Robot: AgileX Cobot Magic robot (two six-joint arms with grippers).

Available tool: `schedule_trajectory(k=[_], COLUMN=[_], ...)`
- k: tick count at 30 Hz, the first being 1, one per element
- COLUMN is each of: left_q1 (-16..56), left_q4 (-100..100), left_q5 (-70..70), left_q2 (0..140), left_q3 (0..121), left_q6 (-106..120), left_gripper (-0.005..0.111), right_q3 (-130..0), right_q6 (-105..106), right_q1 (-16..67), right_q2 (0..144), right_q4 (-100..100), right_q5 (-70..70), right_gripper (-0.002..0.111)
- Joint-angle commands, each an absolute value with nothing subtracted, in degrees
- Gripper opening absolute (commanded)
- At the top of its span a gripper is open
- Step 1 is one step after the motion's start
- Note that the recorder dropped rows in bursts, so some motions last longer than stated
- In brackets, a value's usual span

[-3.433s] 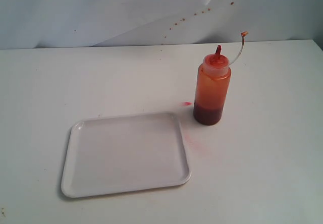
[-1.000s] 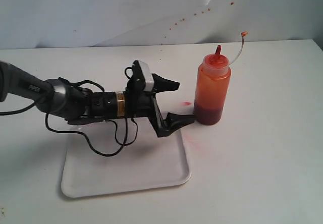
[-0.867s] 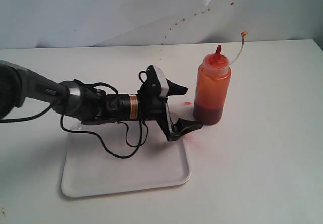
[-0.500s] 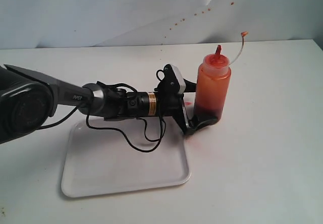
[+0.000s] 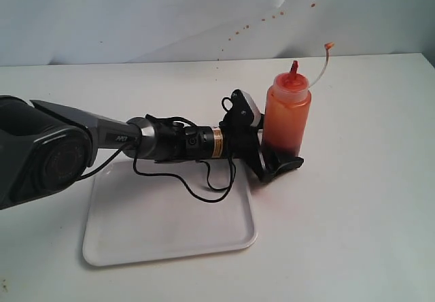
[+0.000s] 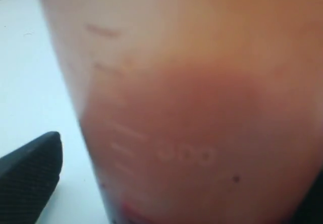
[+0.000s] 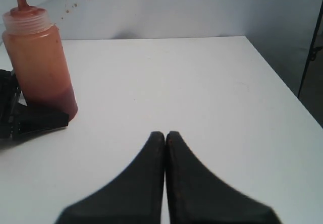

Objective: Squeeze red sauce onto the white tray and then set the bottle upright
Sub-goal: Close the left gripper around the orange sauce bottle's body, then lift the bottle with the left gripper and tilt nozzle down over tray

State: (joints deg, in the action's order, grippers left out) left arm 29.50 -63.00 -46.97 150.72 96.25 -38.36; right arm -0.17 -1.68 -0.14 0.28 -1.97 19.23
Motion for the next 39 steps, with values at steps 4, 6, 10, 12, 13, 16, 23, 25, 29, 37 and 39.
schedule_trajectory(k=[4,6,10,12,13,16,23,25,29,37,39], left_q1=[30.2,30.2,30.2,30.2,30.2,30.1,28.0,27.1,24.9,17.5,15.2], left_q4=[-63.7,-63.7,-64.6,-65.6,-65.8,-66.5,-76.3,-84.6,-99.9,-99.9,-99.9], left_q5=[-46.3,-46.6,-46.6,-46.8,-46.9,-49.2,-52.1,-52.6,-53.1,-53.7,-53.3], left_q2=[150.6,150.3,148.9,147.4,146.5,143.4,132.9,129.1,119.5,97.8,92.7], left_q3=[96.5,96.6,96.6,96.6,96.6,96.6,96.6,96.6,96.0,86.1,81.6], left_q6=[-38.6,-38.6,-38.6,-38.6,-38.6,-39.2,-51.6,-57.7,-76.1,-85.1,-85.6], left_gripper=[0.038,0.008,0.000,0.000,0.000,0.000,0.000,0.000,0.000,0.000,0.000], right_q3=[0.0,0.0,0.0,0.0,0.0,0.0,0.0,0.0,0.0,0.0,0.0], right_q6=[-1.8,-1.8,-1.8,-1.8,-1.8,-1.8,-1.8,-1.8,-1.8,-1.8,-1.8], right_q1=[-0.6,-0.6,-0.6,-0.6,-0.6,-0.6,-0.6,-0.6,-0.6,-0.6,-0.6], right_q2=[0.0,0.0,0.0,0.0,0.0,0.0,0.0,0.0,0.0,0.0,0.0], right_q4=[-1.9,-1.9,-1.9,-1.9,-1.9,-1.9,-1.9,-1.9,-1.9,-1.9,-1.9], right_q5=[19.3,19.3,19.3,19.3,19.3,19.3,19.3,19.3,19.3,19.3,19.3], right_gripper=[0.000,0.000,0.000,0.000,0.000,0.000,0.000,0.000,0.000,0.000,0.000])
